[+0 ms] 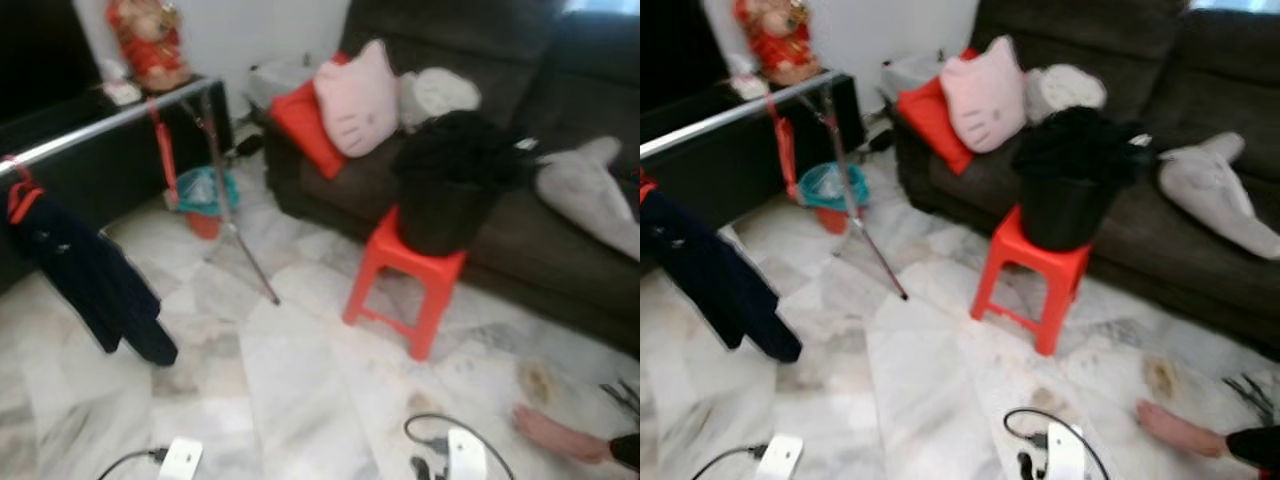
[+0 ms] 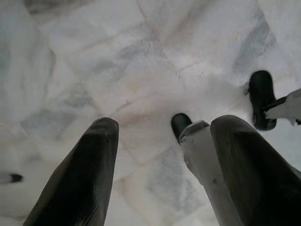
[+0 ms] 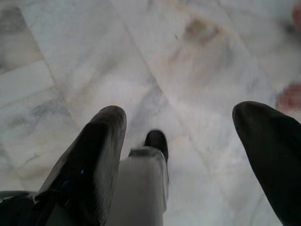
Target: Hang hanger
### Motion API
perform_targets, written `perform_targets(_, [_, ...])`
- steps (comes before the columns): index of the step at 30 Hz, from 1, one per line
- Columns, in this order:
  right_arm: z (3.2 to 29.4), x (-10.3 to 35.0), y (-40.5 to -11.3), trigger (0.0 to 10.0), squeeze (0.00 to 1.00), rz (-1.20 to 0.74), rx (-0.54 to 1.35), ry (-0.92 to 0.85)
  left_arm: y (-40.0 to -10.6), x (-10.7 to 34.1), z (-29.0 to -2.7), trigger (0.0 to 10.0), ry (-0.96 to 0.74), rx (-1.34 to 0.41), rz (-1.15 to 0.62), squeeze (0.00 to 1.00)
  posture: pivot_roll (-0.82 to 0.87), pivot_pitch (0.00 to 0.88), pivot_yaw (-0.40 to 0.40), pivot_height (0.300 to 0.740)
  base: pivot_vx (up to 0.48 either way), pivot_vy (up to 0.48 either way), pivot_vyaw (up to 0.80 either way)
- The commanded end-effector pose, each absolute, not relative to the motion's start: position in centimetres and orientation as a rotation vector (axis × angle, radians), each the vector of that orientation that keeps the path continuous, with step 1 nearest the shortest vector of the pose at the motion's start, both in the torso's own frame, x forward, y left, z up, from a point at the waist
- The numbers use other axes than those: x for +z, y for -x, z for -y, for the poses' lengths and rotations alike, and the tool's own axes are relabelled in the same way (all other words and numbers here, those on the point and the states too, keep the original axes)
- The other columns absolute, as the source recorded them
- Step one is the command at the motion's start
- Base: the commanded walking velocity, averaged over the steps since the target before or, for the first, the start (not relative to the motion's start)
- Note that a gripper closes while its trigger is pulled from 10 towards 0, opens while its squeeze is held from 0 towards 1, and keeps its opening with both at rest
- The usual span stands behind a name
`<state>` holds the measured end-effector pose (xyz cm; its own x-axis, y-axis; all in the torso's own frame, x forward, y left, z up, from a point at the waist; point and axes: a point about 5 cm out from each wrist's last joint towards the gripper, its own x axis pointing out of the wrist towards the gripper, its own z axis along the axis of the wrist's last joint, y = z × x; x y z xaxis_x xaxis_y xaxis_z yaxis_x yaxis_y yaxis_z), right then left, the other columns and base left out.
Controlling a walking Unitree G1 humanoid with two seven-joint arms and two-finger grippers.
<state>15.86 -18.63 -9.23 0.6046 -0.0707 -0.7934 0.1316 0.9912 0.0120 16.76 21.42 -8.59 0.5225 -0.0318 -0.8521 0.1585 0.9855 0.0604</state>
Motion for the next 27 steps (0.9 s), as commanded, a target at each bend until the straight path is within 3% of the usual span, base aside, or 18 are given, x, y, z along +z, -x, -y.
perform_targets(1, [19.05, -9.25, -15.7, 10.0, 0.0, -0.92, -0.123, -0.06, -16.95, -8.52, -21.33, 10.0, -0.137, -0.119, -1.009, 0.0, -0.04, 0.0, 0.039, 0.74, 0.0, 0.0, -0.69])
perform_targets(18, [19.01, -9.3, -15.52, 10.0, 0.0, -0.918, -0.116, -0.057, -16.75, -8.6, -21.34, 10.0, -0.133, -0.121, -1.012, 0.0, -0.05, 0.0, 0.043, 0.74, 0.0, 0.0, -0.67])
perform_targets(27, [19.0, -9.18, -15.74, 10.0, 0.0, -0.903, -0.119, -0.056, -16.78, -8.58, -21.34, 10.0, -0.128, -0.116, -1.011, 0.0, -0.04, 0.0, 0.045, 0.74, 0.0, 0.0, 0.0])
